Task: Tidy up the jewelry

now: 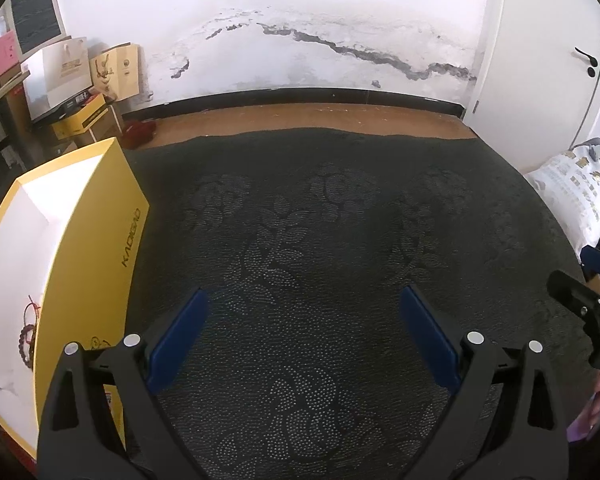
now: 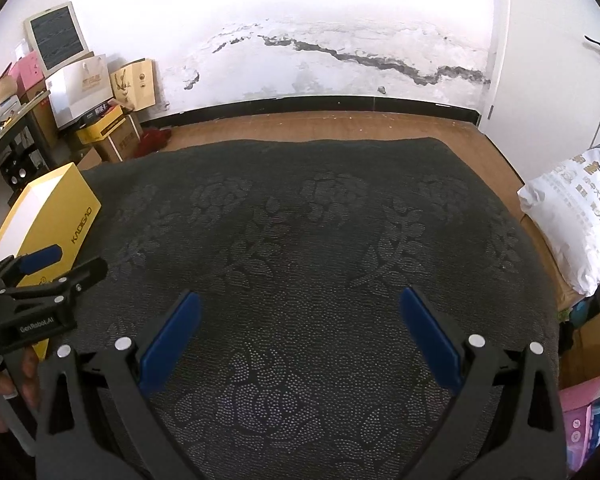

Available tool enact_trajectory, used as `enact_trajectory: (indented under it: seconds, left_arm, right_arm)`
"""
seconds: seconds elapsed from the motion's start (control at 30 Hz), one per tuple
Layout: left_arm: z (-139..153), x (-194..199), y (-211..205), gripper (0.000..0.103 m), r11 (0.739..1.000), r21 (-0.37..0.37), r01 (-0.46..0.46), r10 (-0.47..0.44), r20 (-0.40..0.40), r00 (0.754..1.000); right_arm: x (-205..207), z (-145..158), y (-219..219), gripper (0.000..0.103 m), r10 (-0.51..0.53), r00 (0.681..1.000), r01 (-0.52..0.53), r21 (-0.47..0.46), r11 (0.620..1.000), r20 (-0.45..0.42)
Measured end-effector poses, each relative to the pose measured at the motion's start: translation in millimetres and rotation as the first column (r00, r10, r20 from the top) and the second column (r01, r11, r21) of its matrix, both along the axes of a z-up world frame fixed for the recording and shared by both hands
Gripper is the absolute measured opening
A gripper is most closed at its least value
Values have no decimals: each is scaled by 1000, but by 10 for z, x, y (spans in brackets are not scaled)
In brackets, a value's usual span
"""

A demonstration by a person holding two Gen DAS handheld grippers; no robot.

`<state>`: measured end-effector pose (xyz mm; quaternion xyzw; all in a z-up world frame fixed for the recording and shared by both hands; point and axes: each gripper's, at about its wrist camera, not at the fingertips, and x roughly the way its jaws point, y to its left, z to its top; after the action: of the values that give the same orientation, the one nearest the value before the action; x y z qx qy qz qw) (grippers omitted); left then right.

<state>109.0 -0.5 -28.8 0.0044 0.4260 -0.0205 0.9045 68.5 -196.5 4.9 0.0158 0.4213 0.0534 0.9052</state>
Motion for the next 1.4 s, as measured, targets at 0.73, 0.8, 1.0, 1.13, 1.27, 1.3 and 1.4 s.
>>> enact_trajectory:
  seconds: [0.73, 0.8, 1.0, 1.13, 1.27, 1.3, 1.4]
  left_arm:
    - [17, -36, 115, 94, 1000, 1, 1, -1, 6, 1000]
    - [13, -25, 105, 94, 1000, 2, 1, -1, 5, 1000]
    - [16, -29, 85, 94, 1000, 9, 16, -16, 12, 1000]
    - [21, -39, 71, 94, 1000, 13, 22, -22, 19, 1000]
    - [33, -43, 66, 96, 1000, 11, 24, -25, 23, 999]
    - [35, -44, 66, 97, 1000, 12, 23, -23, 25, 999]
    - [38, -44, 51, 97, 1000, 15, 27, -28, 24, 999]
  right_arm:
    - [20, -22, 53, 96, 10, 1000, -10, -7, 1000, -1]
    - [23, -21, 52, 96, 9, 1000, -9, -5, 1000, -1]
    - [21, -15, 49, 96, 10, 1000, -10, -5, 1000, 0]
    - [21, -10, 44, 96, 10, 1000, -10, -4, 1000, 0]
    - [23, -8, 44, 96, 10, 1000, -10, -4, 1000, 2]
    - [22, -9, 47, 96, 10, 1000, -10, -3, 1000, 2]
    - [23, -8, 47, 96, 11, 1000, -11, -5, 1000, 3]
